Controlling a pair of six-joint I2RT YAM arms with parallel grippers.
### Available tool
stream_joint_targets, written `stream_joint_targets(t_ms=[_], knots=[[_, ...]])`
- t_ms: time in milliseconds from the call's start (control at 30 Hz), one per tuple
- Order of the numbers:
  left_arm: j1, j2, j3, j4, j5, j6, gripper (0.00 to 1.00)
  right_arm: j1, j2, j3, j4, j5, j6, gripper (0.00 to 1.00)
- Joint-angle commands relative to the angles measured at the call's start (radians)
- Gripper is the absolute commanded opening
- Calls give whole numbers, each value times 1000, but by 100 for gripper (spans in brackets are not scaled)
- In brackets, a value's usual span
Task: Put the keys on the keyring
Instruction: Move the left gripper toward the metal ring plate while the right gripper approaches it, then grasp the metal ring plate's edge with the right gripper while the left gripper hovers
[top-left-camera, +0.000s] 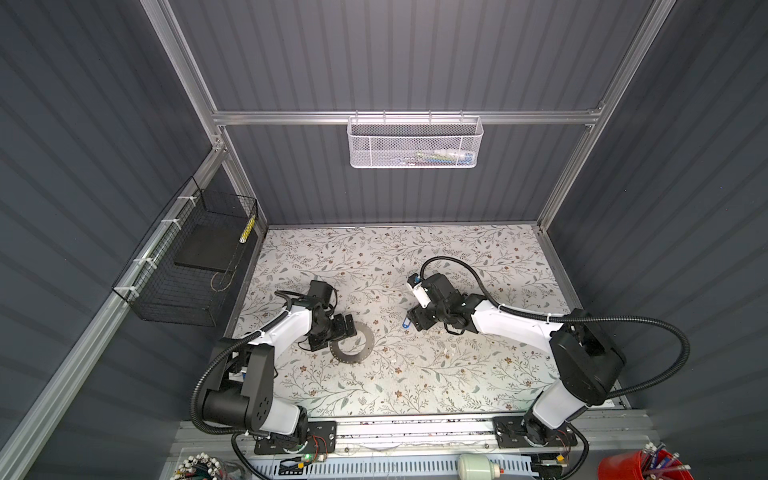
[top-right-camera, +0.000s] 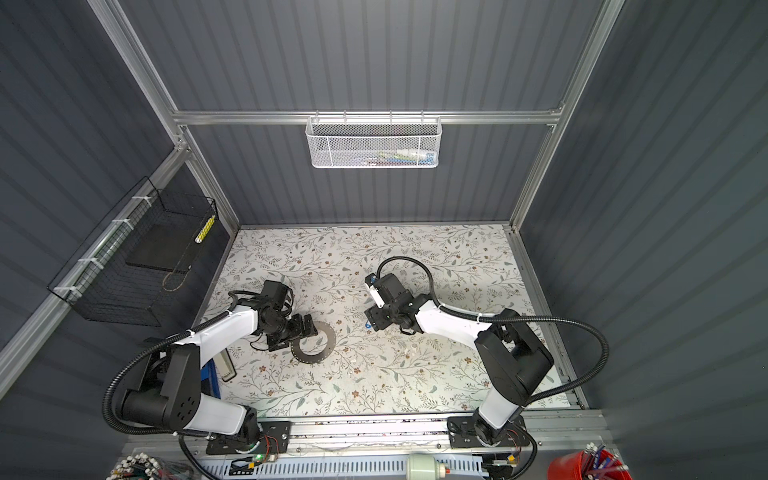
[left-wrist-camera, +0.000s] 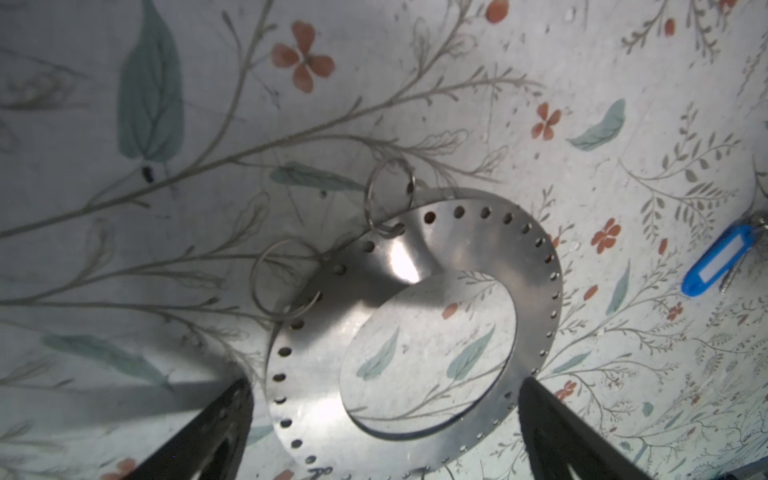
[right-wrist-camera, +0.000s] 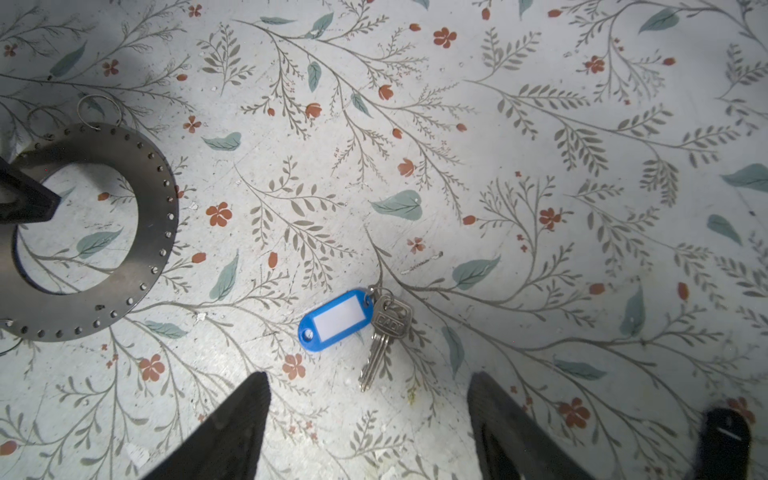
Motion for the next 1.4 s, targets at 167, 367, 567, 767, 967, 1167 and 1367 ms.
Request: stream_joint_targets(t_ms=[167, 367, 567, 767, 967, 1167, 1367], knots=[[-29, 21, -4, -10, 35, -1, 100, -24, -50, -48, 23, -13, -16, 79], [-63, 46, 19, 4, 94, -21, 100, -51, -80, -68, 6, 4, -28, 80], [-161, 78, 45, 59, 103, -107, 100, -85, -120, -97, 34, -27, -17, 79], [-227, 114, 99, 87, 83, -144, 100, -85, -125, -103, 50, -40, -50, 79], [-232, 68, 160, 56, 34, -116, 100, -83, -138, -111, 62, -96, -92, 70], [-226, 2, 246, -83, -114, 17, 100, -65, -152, -162, 105, -269, -321, 52], [-92, -13, 234, -83, -51, 56, 100, -40, -152, -204, 132, -660, -688, 44]])
